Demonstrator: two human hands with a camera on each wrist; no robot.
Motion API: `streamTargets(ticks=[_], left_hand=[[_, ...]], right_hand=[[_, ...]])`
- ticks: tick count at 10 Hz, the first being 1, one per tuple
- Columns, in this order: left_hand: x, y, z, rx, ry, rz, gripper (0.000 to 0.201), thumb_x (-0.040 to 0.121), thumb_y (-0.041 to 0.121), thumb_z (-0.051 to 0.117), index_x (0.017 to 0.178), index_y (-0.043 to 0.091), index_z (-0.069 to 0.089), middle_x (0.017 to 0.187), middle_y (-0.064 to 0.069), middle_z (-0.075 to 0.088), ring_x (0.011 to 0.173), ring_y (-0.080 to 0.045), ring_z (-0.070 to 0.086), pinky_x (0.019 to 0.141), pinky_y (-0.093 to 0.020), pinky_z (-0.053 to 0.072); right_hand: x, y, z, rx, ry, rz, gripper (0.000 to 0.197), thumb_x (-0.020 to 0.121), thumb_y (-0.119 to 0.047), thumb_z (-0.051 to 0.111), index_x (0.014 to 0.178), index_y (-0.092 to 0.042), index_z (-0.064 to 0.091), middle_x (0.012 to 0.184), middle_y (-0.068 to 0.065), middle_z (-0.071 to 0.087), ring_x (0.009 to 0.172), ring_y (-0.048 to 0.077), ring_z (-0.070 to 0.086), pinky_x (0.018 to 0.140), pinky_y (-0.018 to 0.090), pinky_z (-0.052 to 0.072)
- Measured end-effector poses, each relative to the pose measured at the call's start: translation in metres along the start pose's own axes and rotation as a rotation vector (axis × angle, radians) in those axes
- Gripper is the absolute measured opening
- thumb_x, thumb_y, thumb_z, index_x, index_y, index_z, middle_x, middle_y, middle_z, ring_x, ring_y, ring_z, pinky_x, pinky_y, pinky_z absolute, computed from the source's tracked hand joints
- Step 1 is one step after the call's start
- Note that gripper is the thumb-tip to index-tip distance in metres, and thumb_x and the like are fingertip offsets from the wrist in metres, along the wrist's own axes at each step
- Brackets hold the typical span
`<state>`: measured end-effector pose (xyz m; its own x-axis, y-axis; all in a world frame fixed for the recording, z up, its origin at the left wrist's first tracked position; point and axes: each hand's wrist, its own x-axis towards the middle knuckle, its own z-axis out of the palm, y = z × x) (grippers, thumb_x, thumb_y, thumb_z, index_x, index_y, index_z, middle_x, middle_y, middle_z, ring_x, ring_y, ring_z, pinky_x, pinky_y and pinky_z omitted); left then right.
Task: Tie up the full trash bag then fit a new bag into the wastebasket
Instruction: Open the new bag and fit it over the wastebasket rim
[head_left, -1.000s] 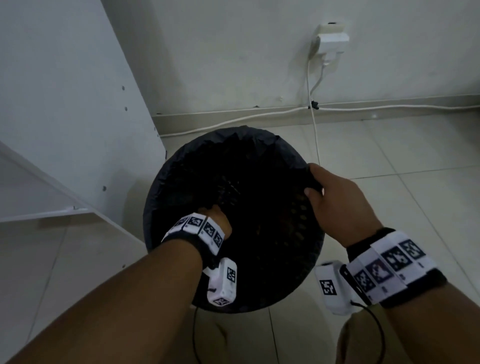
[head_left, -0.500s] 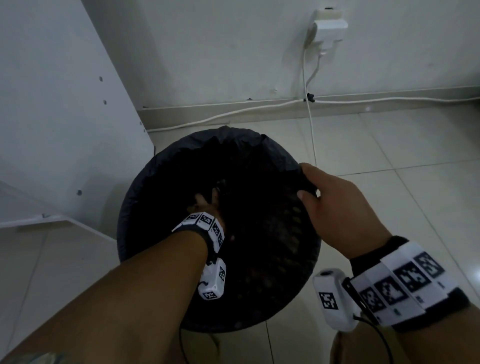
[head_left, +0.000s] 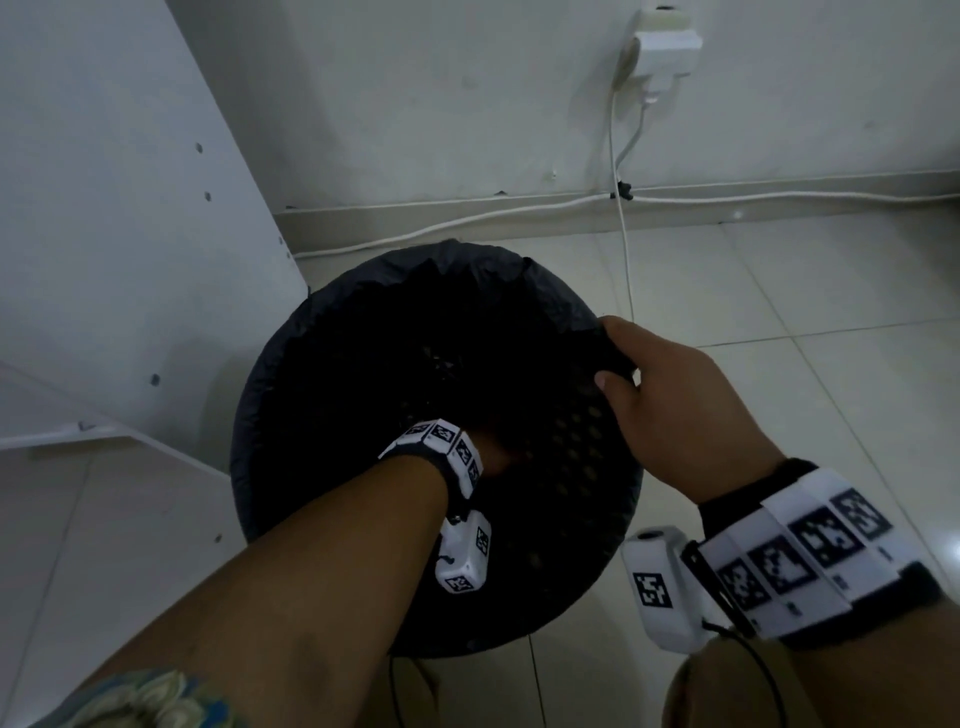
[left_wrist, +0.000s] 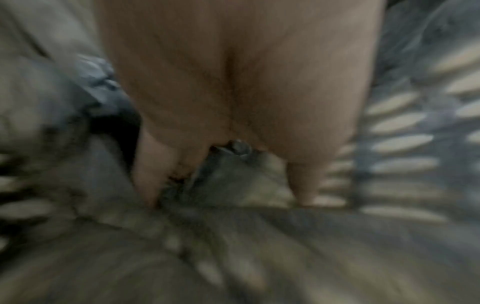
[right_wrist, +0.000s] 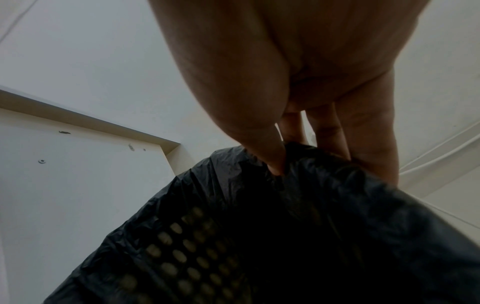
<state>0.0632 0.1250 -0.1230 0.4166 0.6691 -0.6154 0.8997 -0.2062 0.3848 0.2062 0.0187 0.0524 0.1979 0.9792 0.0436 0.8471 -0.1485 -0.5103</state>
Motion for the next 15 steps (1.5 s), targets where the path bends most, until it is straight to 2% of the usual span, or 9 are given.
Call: streamTargets(ticks=[3, 6, 7, 8, 9, 12, 13, 14, 15], left_hand=[[-0.063, 0.016, -0.066, -0.173, 0.205, 0.102, 0.048, 0.097, 0.043, 0.052, 0.127, 0.007, 0.063, 0.128, -0.014, 0.064, 0.117, -0.030, 0.059, 0.099, -0.033, 0.046], [-0.228, -0.024, -0.102, -0.213, 1.115, 0.258, 0.016, 0.092, 0.029, 0.064, 0.097, 0.014, 0.068, 0.087, 0.001, 0.064, 0.077, -0.006, 0.054, 0.070, -0.011, 0.036], [-0.249, -0.056, -0.082, -0.282, 1.160, 0.074, 0.038, 0.090, 0.034, 0.064, 0.116, 0.007, 0.059, 0.104, -0.006, 0.056, 0.094, -0.015, 0.053, 0.081, -0.024, 0.040], [-0.251, -0.078, -0.058, -0.453, 0.926, -0.093, 0.045, 0.093, 0.044, 0.056, 0.126, 0.014, 0.055, 0.110, -0.002, 0.060, 0.100, -0.020, 0.060, 0.082, -0.037, 0.049], [-0.247, -0.083, -0.046, -0.504, 0.828, -0.033, 0.022, 0.102, 0.037, 0.043, 0.102, 0.026, 0.062, 0.089, 0.004, 0.067, 0.084, -0.021, 0.066, 0.077, -0.045, 0.057], [-0.219, -0.092, -0.079, -0.366, 0.854, -0.096, 0.031, 0.105, 0.022, 0.042, 0.110, 0.003, 0.066, 0.100, -0.022, 0.068, 0.093, -0.038, 0.061, 0.072, -0.035, 0.038], [-0.208, -0.097, -0.091, -0.416, 0.860, -0.130, 0.034, 0.104, 0.023, 0.043, 0.094, -0.002, 0.065, 0.092, -0.025, 0.066, 0.087, -0.039, 0.060, 0.068, -0.034, 0.035], [-0.195, -0.103, -0.101, -0.477, 0.851, -0.173, 0.035, 0.104, 0.023, 0.044, 0.088, -0.001, 0.063, 0.092, -0.028, 0.066, 0.084, -0.037, 0.059, 0.069, -0.034, 0.033], [-0.183, -0.113, -0.106, -0.545, 0.845, -0.201, 0.037, 0.104, 0.025, 0.045, 0.092, -0.003, 0.067, 0.095, -0.029, 0.067, 0.092, -0.041, 0.062, 0.073, -0.035, 0.038]], right_hand=[[0.017, 0.008, -0.003, -0.042, -0.016, -0.005, 0.044, 0.097, -0.018, 0.052, 0.141, -0.016, 0.049, 0.115, 0.015, 0.070, 0.102, 0.034, 0.065, 0.086, 0.042, 0.054], [0.037, 0.009, -0.004, -0.106, -0.067, -0.007, 0.047, 0.098, -0.020, 0.052, 0.145, -0.017, 0.044, 0.127, 0.019, 0.064, 0.112, 0.040, 0.061, 0.092, 0.046, 0.051], [0.044, 0.007, -0.007, -0.128, -0.091, -0.036, 0.043, 0.098, -0.020, 0.050, 0.141, -0.019, 0.046, 0.124, 0.018, 0.066, 0.109, 0.039, 0.061, 0.089, 0.045, 0.052], [0.048, 0.002, -0.008, -0.151, -0.102, -0.027, 0.045, 0.100, -0.020, 0.049, 0.145, -0.017, 0.043, 0.129, 0.019, 0.063, 0.114, 0.040, 0.059, 0.092, 0.047, 0.051], [0.051, -0.004, -0.008, -0.148, -0.075, -0.023, 0.040, 0.099, -0.019, 0.050, 0.139, -0.016, 0.048, 0.121, 0.020, 0.066, 0.108, 0.041, 0.061, 0.088, 0.049, 0.053], [0.030, 0.004, 0.012, 0.294, -0.015, 0.337, 0.084, 0.088, -0.051, 0.065, 0.153, -0.012, 0.029, 0.147, 0.015, 0.048, 0.132, 0.031, 0.050, 0.109, 0.039, 0.040], [0.001, 0.011, 0.035, 0.537, -0.097, 0.555, 0.083, 0.080, -0.059, 0.066, 0.143, -0.010, 0.046, 0.131, 0.015, 0.062, 0.113, 0.031, 0.064, 0.095, 0.044, 0.053], [-0.016, 0.004, 0.049, 0.776, -0.118, 0.562, 0.035, 0.096, -0.029, 0.059, 0.124, -0.008, 0.062, 0.103, 0.013, 0.072, 0.082, 0.025, 0.072, 0.065, 0.036, 0.058], [-0.015, -0.004, 0.050, 0.888, -0.079, 0.539, 0.022, 0.098, -0.013, 0.057, 0.116, -0.007, 0.067, 0.097, 0.015, 0.074, 0.073, 0.023, 0.070, 0.060, 0.030, 0.055]])
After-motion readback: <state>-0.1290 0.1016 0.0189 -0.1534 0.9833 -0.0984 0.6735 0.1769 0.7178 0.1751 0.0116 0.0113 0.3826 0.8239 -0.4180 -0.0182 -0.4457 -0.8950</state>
